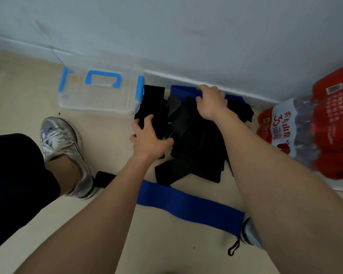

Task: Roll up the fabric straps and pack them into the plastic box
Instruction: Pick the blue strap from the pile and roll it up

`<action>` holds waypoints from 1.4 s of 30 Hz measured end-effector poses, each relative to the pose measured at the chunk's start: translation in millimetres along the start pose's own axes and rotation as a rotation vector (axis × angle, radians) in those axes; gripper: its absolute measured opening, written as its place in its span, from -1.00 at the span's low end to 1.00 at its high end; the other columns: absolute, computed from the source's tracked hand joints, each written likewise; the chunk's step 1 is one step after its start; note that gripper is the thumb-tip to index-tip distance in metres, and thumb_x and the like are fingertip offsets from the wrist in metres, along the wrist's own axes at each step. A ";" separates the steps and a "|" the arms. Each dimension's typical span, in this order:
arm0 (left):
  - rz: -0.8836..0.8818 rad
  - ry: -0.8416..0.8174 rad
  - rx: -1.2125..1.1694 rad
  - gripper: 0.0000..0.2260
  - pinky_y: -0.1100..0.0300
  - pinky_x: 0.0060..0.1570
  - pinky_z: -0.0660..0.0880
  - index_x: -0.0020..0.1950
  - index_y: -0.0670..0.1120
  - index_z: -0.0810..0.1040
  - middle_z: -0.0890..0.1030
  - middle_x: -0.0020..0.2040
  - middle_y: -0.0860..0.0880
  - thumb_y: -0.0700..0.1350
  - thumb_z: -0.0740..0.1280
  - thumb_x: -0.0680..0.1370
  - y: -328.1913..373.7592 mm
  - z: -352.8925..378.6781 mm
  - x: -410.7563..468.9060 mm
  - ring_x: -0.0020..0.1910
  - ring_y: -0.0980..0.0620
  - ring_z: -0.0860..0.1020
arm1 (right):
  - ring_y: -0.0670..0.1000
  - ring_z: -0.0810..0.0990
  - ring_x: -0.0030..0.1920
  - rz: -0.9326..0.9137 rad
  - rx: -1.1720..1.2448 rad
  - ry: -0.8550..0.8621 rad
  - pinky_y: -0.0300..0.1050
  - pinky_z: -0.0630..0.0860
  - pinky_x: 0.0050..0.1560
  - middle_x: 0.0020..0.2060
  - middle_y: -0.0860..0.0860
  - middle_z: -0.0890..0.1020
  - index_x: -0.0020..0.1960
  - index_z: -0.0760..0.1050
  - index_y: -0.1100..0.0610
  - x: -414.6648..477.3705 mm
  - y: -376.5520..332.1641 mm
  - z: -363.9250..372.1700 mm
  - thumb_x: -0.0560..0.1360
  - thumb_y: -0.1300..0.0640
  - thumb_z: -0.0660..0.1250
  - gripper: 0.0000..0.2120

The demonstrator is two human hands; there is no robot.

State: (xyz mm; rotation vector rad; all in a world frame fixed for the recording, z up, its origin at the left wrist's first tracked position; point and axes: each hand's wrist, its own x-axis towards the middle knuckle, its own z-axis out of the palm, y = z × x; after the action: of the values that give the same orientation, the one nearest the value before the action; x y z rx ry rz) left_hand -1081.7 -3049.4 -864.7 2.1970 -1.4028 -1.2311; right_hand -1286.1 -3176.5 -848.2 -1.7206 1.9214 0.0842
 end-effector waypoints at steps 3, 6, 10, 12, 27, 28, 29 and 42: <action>0.017 -0.140 -0.115 0.07 0.20 0.49 0.19 0.70 0.04 0.17 -0.04 0.69 -0.17 -0.03 0.73 0.34 -13.9 6.2 2.2 0.66 -0.22 0.17 | 0.33 0.33 0.44 0.006 -0.098 0.028 0.16 0.27 0.36 0.34 0.13 0.60 0.33 0.62 -0.12 5.9 -3.5 -1.7 0.73 -0.07 0.29 -0.76; 0.038 -0.239 -0.130 0.15 0.25 0.43 0.10 0.74 0.09 0.12 -0.18 0.75 -0.13 -0.13 0.74 0.31 -23.5 6.3 1.6 0.73 -0.10 -0.02 | 0.24 0.40 0.39 -0.065 -0.126 0.215 0.13 0.24 0.30 0.23 0.08 0.65 0.23 0.64 -0.04 1.1 -9.0 -8.2 0.72 0.03 0.28 -0.82; 0.047 -0.276 -0.168 0.06 0.25 0.49 0.11 0.75 0.03 0.16 -0.20 0.77 -0.14 -0.17 0.70 0.40 -13.7 -1.4 -0.7 0.74 -0.11 0.00 | 0.19 0.45 0.26 -0.326 -0.165 0.524 0.08 0.19 0.23 0.12 0.05 0.67 0.17 0.57 0.08 -27.8 -18.7 -40.0 0.71 0.15 0.23 -0.85; 0.056 -0.278 -0.203 -0.09 0.21 0.51 0.15 0.72 0.04 0.24 -0.10 0.78 -0.11 -0.15 0.64 0.48 -3.5 -8.2 -2.3 0.74 -0.10 0.07 | 0.21 0.47 0.23 -0.401 -0.146 0.638 0.06 0.17 0.19 0.10 0.04 0.68 0.18 0.61 0.09 -46.2 -23.7 -68.2 0.70 0.16 0.22 -0.81; 0.026 -0.257 -0.819 -0.72 0.00 0.22 0.57 0.37 0.02 0.63 0.71 0.25 -0.01 0.05 0.23 0.75 105.0 -72.4 -106.1 0.21 0.00 0.69 | -0.15 0.44 -0.19 -0.487 0.740 0.836 -0.14 0.44 -0.09 -0.18 -0.12 0.48 0.02 0.43 0.15 -234.2 -74.5 -207.8 0.69 0.21 0.22 -0.93; 0.046 -0.330 -0.872 -0.71 -0.07 0.24 0.60 0.44 0.01 0.58 0.71 0.29 -0.06 0.03 0.23 0.76 108.6 -74.1 -114.8 0.21 -0.05 0.73 | -0.14 0.41 -0.20 -0.502 0.764 0.811 -0.11 0.42 -0.12 -0.20 -0.11 0.46 0.00 0.41 0.14 -244.0 -75.7 -208.1 0.68 0.22 0.22 -0.92; 0.088 -0.374 -0.927 -0.70 -0.11 0.23 0.64 0.49 0.03 0.52 0.69 0.32 -0.09 -0.03 0.26 0.76 111.7 -74.5 -122.8 0.18 -0.09 0.75 | -0.15 0.38 -0.23 -0.509 0.788 0.791 -0.11 0.38 -0.14 -0.23 -0.12 0.44 -0.03 0.39 0.12 -253.4 -76.8 -208.2 0.67 0.23 0.22 -0.90; 0.236 -0.485 -1.092 -0.62 0.04 0.12 0.66 0.45 -0.22 0.53 0.68 0.29 -0.20 -0.26 0.34 0.63 84.2 -66.6 -156.5 0.18 -0.13 0.69 | 0.06 0.73 -0.21 -0.199 0.385 -0.488 -0.01 0.69 -0.17 -0.30 -0.08 0.72 -0.20 0.60 0.03 -304.1 -12.2 -152.3 0.53 0.18 0.42 -0.86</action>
State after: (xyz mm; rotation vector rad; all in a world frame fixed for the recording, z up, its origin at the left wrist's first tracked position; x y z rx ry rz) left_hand -1110.4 -2974.6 -692.8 1.0071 -0.7277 -1.8781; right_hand -1321.1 -2966.1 -583.1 -1.4553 1.3085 0.0495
